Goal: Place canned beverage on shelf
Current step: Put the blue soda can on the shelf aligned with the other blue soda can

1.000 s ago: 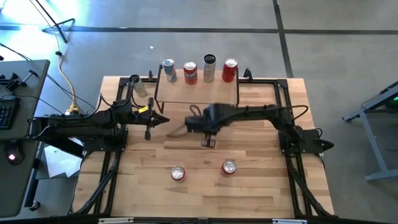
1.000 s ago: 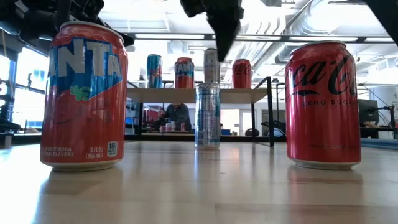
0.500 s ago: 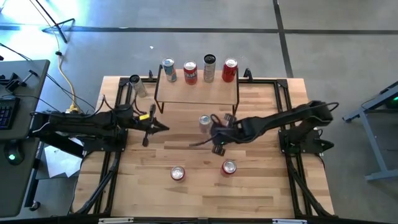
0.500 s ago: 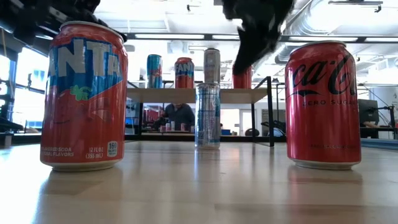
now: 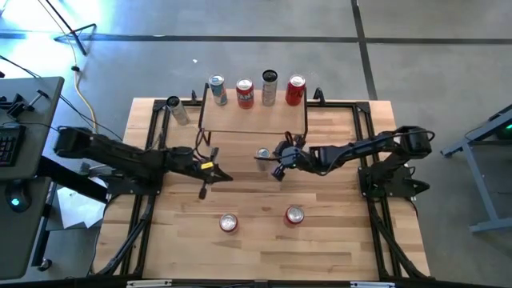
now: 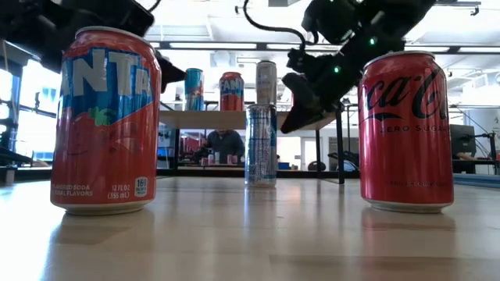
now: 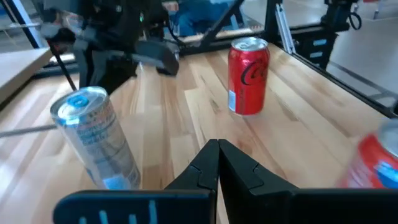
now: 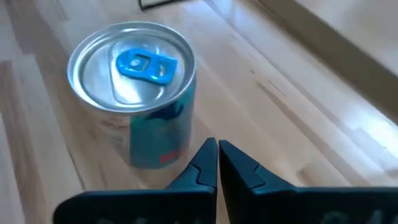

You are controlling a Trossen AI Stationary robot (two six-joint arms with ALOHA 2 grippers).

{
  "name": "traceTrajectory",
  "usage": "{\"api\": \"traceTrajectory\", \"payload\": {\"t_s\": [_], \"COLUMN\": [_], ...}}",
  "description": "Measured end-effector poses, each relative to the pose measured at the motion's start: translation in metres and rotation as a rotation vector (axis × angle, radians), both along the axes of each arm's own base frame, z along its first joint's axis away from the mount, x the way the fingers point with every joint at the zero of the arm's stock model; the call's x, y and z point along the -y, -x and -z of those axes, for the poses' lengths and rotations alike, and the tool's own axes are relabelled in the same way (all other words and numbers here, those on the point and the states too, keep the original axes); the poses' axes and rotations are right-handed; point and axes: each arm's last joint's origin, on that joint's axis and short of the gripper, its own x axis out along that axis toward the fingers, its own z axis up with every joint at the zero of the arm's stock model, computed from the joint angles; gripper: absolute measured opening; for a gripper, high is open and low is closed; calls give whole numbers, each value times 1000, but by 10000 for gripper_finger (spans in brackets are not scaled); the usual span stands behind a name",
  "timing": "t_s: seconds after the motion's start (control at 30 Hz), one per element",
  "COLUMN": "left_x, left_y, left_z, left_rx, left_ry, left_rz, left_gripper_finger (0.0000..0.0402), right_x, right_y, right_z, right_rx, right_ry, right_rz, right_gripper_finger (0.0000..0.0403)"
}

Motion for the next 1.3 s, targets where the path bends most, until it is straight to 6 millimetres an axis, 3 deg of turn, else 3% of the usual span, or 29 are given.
{"api": "traceTrajectory", "payload": {"t_s": [0.27, 0.5, 0.67, 0.83, 1.03, 1.3], "left_x": [-2, -6, -6, -6, -6, -10], "left_y": [-27, -53, -56, -56, -58, -58], "left_z": [23, 25, 30, 30, 24, 24], "left_rx": [-37, -51, -76, -70, -8, 4], "left_ry": [27, -6, 3, 18, 52, 22], "left_rz": [-51, -204, -189, -199, -212, -326], "left_gripper_finger": [0, 0, 0, 0, 0, 0], "right_x": [-14, -32, -40, -26, -19, -38], "right_y": [4, -1, 2, 0, -10, -13], "right_z": [9, 3, -11, -11, 2, 0], "right_rx": [143, 210, 139, 134, 147, 199], "right_ry": [-29, -73, 37, 59, -22, -72], "right_rz": [-59, -171, -88, 32, -36, -105], "right_gripper_finger": [0, 0, 0, 0, 0, 0]}}
